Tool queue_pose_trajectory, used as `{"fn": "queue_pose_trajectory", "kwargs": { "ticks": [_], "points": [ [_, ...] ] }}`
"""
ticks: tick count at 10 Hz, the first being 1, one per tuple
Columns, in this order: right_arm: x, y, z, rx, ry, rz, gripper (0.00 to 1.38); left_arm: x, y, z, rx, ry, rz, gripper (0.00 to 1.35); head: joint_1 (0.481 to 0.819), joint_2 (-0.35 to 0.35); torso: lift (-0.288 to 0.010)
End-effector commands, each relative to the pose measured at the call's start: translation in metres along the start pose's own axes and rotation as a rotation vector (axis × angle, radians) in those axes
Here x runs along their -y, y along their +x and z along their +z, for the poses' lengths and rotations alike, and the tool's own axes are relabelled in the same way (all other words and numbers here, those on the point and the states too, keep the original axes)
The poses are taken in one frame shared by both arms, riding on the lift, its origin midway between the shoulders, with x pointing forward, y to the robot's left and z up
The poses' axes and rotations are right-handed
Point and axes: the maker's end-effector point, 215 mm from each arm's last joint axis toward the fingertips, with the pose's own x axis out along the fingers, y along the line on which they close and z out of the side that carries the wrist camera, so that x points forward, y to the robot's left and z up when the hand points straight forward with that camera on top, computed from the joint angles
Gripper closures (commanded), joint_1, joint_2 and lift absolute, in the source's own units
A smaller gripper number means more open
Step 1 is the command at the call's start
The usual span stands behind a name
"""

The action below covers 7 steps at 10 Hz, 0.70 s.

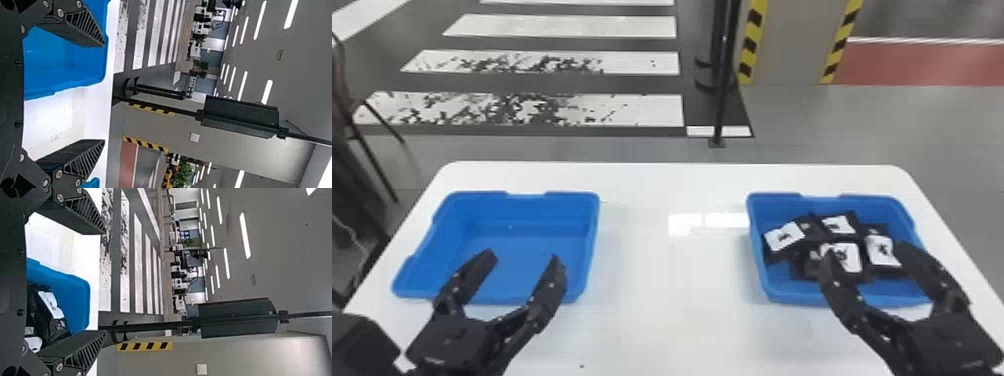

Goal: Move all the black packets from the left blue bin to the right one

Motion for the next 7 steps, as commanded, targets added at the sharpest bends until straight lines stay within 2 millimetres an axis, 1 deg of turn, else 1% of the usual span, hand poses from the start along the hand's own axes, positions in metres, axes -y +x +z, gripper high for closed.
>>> {"fn": "queue_pose_trajectory", "kwargs": {
  "ticks": [1,7],
  "points": [
    [-0.0008,0.0004,-0.0004,0.0,0.001,0.002,0.13,0.0013,0.0014,0.0009,0.002,0.0,-0.004,0.18,0.695,-0.011,-0.14],
    [-0.0003,0.0009,-0.0011,0.002,0.006,0.002,0.13,0.0024,0.0009,-0.0008,-0.002,-0.006,-0.005,0.18,0.695,-0.013,-0.14]
  ]
}}
